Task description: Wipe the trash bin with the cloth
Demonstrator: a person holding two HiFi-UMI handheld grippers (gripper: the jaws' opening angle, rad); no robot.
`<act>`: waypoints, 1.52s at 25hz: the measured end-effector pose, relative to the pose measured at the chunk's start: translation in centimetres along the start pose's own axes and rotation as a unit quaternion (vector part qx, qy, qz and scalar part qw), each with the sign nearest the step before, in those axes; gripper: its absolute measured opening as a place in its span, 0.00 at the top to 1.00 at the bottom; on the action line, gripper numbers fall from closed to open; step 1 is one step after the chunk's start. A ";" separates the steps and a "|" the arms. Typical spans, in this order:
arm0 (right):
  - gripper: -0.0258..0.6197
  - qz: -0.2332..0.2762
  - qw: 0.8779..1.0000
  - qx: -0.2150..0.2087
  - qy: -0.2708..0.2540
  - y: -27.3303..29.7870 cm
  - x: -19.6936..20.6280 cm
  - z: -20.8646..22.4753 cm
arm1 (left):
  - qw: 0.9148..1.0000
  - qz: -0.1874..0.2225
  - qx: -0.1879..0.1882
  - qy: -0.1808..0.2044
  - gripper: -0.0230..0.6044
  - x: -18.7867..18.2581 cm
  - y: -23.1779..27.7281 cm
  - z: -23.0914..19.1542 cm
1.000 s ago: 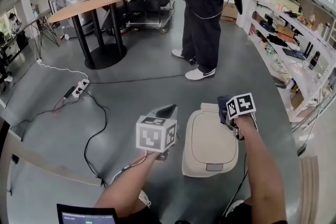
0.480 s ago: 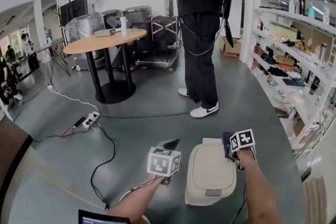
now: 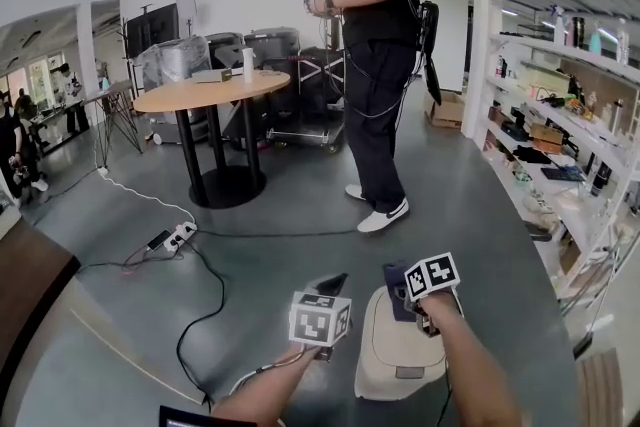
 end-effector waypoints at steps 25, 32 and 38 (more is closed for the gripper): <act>0.84 -0.059 0.995 0.047 -0.066 2.5 3.4 -3.5 | 1.000 0.013 -0.003 0.002 0.97 -0.4 -1.3 -0.4; 0.84 -0.038 0.997 0.044 -0.047 1.5 3.9 -1.8 | 1.000 0.010 -0.009 0.022 0.97 -0.1 -1.4 0.4; 0.84 -0.030 0.992 0.084 -0.091 0.4 4.0 -0.5 | 1.000 -0.007 -0.012 0.027 0.97 0.7 -1.1 0.5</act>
Point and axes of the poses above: the fingertips, and each gripper's own axes: y forward along the fingers, z to its right, x out of its underside, the point moved 6 cm from there along -y, backward along the fingers, and after that the axes turned 14 degrees about y, right-handed, at the moved point
